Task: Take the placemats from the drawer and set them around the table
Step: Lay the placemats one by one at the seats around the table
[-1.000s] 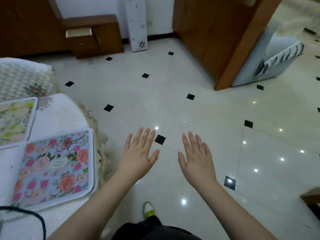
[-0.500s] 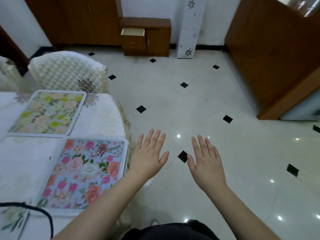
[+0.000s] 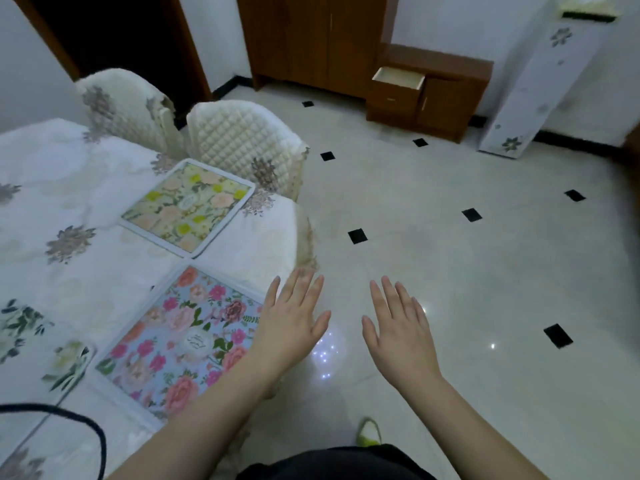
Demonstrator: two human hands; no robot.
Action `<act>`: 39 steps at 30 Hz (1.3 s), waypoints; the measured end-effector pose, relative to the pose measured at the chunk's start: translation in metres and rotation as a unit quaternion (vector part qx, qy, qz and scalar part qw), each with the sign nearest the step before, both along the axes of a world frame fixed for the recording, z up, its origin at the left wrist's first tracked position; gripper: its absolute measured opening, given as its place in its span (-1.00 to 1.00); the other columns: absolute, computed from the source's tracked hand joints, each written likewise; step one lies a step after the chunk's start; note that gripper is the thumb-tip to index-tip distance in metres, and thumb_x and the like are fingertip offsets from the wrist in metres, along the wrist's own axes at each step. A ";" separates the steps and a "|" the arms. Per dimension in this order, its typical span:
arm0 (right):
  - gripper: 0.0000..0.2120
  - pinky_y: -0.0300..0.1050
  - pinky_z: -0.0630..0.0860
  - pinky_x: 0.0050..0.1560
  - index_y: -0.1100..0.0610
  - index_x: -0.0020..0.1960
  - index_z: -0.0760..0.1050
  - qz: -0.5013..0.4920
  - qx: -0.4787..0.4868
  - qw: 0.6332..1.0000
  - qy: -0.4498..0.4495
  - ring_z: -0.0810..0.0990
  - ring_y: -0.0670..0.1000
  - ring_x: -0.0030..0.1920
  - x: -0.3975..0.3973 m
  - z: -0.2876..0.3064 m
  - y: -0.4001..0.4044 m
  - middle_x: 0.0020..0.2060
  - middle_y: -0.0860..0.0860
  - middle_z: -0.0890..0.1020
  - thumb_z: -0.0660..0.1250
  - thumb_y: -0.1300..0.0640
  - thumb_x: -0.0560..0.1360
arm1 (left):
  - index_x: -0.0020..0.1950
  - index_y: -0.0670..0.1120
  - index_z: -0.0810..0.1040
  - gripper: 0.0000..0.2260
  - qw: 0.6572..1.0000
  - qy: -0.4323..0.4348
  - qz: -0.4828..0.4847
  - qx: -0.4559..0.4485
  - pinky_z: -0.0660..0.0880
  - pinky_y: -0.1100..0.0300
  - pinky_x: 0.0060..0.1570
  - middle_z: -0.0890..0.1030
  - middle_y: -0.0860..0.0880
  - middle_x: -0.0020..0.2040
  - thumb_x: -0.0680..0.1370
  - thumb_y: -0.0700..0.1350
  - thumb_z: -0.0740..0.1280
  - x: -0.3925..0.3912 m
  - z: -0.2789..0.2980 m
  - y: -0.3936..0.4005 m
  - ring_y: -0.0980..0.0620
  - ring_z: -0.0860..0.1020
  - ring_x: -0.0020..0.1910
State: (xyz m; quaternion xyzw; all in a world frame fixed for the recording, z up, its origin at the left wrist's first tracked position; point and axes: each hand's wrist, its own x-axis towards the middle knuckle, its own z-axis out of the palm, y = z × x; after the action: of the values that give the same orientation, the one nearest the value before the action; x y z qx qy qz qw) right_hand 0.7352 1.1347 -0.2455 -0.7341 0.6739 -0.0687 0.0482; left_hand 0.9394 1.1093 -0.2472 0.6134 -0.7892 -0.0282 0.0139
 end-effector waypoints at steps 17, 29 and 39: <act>-0.39 0.10 0.19 0.46 0.12 0.54 0.24 0.290 0.026 0.957 -0.021 0.26 0.14 0.51 0.089 -0.009 -0.111 0.50 0.09 0.32 -0.07 -0.12 0.57 | 0.61 -0.03 0.16 -0.35 0.947 0.004 0.320 0.035 -0.23 -0.01 0.53 0.15 -0.04 0.61 0.59 0.23 -0.14 0.077 0.004 0.032 -0.08 0.08 0.60; -0.31 0.10 0.12 0.50 0.12 0.57 0.15 0.391 0.054 0.919 0.027 0.18 0.12 0.54 0.206 -0.018 -0.110 0.54 0.08 0.22 -0.16 -0.19 0.54 | 0.58 -0.08 0.22 -0.40 0.903 0.050 0.428 -0.003 -0.02 -0.01 0.47 0.37 -0.08 0.52 0.60 0.18 0.05 0.170 -0.036 0.093 -0.11 0.32 0.51; -0.33 -0.03 -0.07 0.54 0.05 0.61 -0.05 0.429 0.113 0.894 0.063 -0.03 0.03 0.59 0.247 -0.045 -0.119 0.59 0.00 0.04 -0.19 -0.25 0.58 | 0.62 -0.07 0.12 -0.34 0.873 0.085 0.478 0.047 0.05 -0.04 0.48 0.23 -0.07 0.59 0.57 0.17 0.11 0.201 -0.079 0.115 -0.07 0.21 0.56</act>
State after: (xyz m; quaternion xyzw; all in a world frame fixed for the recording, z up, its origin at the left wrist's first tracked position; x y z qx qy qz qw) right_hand 0.9819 1.0153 -0.2904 -0.9443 0.2978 0.0816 0.1136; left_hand 1.1403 1.2239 -0.3258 0.9110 -0.3932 -0.1071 0.0637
